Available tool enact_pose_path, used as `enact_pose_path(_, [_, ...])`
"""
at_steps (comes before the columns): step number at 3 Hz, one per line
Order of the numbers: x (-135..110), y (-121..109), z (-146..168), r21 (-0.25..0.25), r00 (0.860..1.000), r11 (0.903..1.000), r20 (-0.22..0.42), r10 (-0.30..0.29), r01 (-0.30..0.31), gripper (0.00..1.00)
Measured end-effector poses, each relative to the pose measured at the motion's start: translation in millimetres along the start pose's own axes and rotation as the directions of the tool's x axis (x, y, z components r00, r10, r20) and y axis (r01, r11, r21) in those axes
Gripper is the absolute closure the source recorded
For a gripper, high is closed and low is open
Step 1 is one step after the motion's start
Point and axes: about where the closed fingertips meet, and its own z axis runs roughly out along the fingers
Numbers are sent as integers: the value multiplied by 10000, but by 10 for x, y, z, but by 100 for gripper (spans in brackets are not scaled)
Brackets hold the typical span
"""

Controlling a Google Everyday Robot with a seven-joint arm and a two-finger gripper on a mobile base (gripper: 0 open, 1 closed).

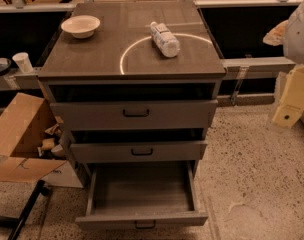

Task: Place blue plastic bottle into bottom drawer

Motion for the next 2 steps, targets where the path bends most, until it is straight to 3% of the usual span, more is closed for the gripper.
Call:
enact_pose_path(1, [-73, -165, 33, 311, 9994, 9995, 328, 100, -110, 0])
enact_pose_path(2, [-341, -673, 301, 401, 9939, 9992, 1106, 43, -87, 0])
